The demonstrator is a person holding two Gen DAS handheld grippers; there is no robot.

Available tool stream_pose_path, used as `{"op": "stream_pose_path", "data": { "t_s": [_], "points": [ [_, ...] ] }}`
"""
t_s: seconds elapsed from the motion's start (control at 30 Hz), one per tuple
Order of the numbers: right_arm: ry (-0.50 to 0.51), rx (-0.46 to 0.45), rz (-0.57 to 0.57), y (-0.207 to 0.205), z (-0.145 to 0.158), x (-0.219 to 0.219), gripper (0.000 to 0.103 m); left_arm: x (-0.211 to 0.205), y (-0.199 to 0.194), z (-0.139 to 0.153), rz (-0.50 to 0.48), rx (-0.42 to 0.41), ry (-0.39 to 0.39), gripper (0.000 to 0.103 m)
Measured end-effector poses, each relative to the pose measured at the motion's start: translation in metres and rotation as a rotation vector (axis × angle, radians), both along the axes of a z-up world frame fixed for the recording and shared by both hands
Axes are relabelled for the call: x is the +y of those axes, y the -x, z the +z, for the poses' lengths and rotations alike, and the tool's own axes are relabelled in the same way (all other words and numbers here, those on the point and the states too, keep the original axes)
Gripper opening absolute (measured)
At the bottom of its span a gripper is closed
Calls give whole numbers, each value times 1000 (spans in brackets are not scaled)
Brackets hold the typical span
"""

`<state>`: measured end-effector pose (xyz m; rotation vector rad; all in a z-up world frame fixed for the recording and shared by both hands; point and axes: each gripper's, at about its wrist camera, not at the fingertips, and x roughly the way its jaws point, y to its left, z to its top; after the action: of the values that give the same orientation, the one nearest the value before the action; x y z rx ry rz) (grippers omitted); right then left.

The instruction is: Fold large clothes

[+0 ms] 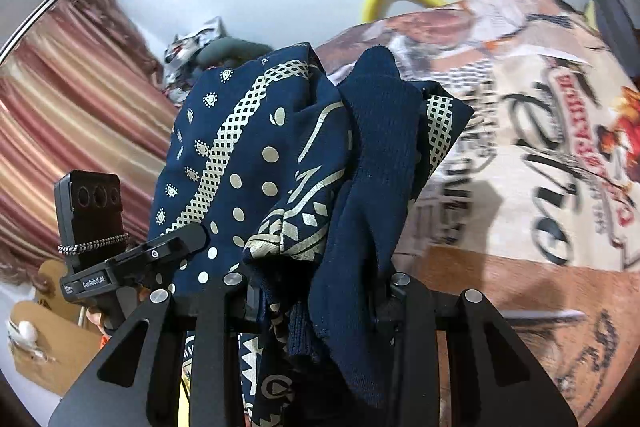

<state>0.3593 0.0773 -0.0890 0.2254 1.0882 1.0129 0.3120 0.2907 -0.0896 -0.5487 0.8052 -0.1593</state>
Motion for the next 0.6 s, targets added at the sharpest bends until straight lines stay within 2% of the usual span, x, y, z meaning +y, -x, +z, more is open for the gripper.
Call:
{"op": "stream_pose_path", "data": {
  "t_s": [0.2,0.33,0.43,0.6],
  "points": [
    [9,45,63,-2,-31,62,31,59,15,-27,81,39,6,68],
    [31,90,76,-7,-59,93,31,83,17,-54,134,46,-46,68],
    [63,109,63,-14,-87,119,31,109,5,-90,176,101,-35,68],
    [159,156,59,-27,-134,148,31,136,-4,-151,194,214,44,69]
  ]
}}
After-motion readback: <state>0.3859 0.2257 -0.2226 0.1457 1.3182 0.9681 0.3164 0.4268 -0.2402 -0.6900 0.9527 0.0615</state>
